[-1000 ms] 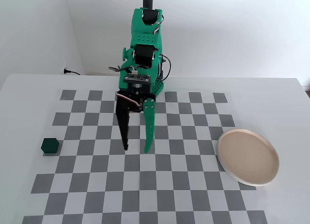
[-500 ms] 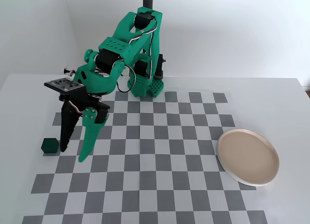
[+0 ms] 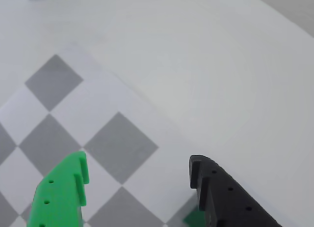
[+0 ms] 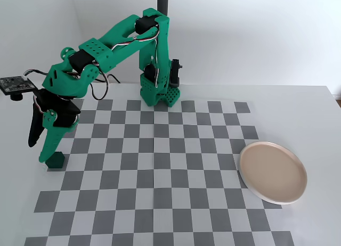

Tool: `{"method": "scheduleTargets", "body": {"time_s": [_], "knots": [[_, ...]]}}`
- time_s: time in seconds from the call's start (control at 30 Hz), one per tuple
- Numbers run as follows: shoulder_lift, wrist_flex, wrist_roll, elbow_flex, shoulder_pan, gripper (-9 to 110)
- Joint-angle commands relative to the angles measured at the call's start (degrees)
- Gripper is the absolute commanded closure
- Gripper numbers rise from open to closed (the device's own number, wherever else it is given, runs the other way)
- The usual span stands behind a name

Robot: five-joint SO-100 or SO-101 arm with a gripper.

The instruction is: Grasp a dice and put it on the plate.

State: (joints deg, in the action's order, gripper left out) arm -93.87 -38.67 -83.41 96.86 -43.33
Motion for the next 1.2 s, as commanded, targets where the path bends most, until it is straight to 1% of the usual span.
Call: {"method": "scheduleTargets", "body": {"time_s": [0.0, 0.33, 0.67, 1.17], "knots": [[-0.1, 0.3, 0.1, -5.9, -2.3, 84], [5.8, 0.3, -1.3, -6.0, -5.3, 84], [11.9, 1.1, -1.8, -6.0, -4.4, 83], [16.3, 2.9, -2.1, -6.0, -3.3, 82]]}}
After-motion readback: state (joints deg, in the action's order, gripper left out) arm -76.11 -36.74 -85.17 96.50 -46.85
